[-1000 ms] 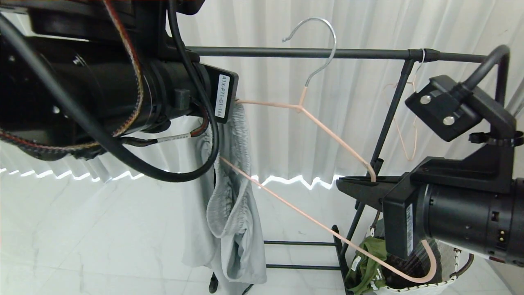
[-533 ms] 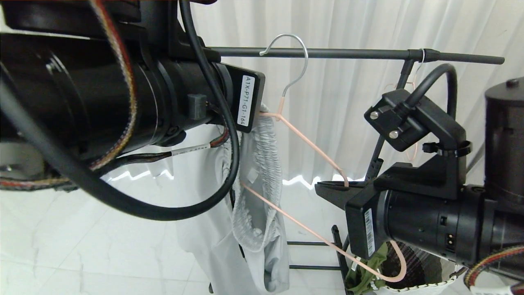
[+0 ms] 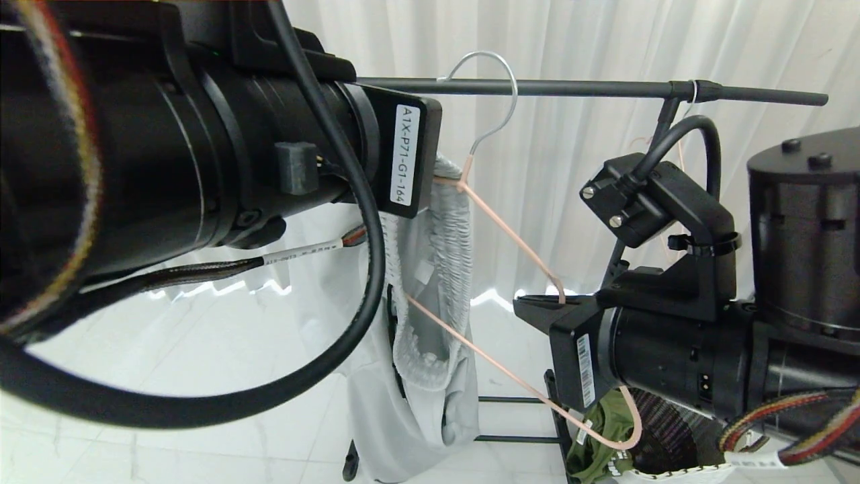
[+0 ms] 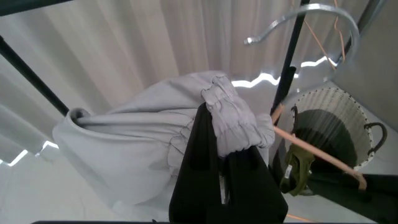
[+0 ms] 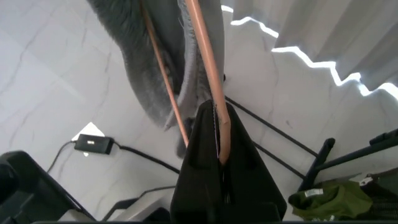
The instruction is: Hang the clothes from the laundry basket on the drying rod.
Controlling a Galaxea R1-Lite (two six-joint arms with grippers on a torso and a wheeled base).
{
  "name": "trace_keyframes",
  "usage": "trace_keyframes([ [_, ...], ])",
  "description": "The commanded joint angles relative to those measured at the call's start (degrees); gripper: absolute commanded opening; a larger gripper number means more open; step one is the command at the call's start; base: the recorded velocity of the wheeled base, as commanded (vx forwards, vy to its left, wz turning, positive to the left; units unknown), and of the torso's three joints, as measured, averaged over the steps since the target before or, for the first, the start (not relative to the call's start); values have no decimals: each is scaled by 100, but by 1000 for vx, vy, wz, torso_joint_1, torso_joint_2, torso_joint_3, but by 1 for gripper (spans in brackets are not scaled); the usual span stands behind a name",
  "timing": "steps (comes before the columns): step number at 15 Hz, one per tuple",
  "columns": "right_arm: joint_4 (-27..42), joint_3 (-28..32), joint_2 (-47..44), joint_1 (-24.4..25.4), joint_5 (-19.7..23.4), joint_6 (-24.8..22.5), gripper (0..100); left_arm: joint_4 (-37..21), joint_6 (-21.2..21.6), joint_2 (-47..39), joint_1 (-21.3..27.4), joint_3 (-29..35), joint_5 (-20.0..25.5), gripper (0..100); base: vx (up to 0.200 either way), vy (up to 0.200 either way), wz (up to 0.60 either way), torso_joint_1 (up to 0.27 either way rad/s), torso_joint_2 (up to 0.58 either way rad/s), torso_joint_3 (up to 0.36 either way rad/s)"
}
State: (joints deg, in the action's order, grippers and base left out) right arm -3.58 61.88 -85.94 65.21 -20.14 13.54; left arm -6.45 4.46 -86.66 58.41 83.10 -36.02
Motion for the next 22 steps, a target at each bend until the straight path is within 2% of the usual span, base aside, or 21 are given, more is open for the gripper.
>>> trace_keyframes([
  [1,-72,35,7,-34,-16,-1,0,-6,11,71,4,-40,-1,0,0,0,0,0,0,0],
  [5,-160,26,60,-201,-183,-1,0,3,-16,123,4,-40,-10,0,0,0,0,0,0,0],
  [8,-345,44,60,-360,-262,-18,0,3,20,325,145,-585,-1,0,0,0,0,0,0,0],
  [14,-1162,-44,7,-307,-438,-159,0,21,2,220,224,-743,-10,0,0,0,0,0,0,0],
  [17,-1830,-185,-63,-272,-491,-308,0,38,-7,220,224,-752,-10,0,0,0,0,0,0,0],
  [18,-2190,-282,-80,-272,-553,-440,0,135,2,220,180,-778,-19,0,0,0,0,0,0,0],
  [22,-2595,-370,-45,-272,-623,-616,0,460,28,220,-22,-901,-19,0,0,0,0,0,0,0],
])
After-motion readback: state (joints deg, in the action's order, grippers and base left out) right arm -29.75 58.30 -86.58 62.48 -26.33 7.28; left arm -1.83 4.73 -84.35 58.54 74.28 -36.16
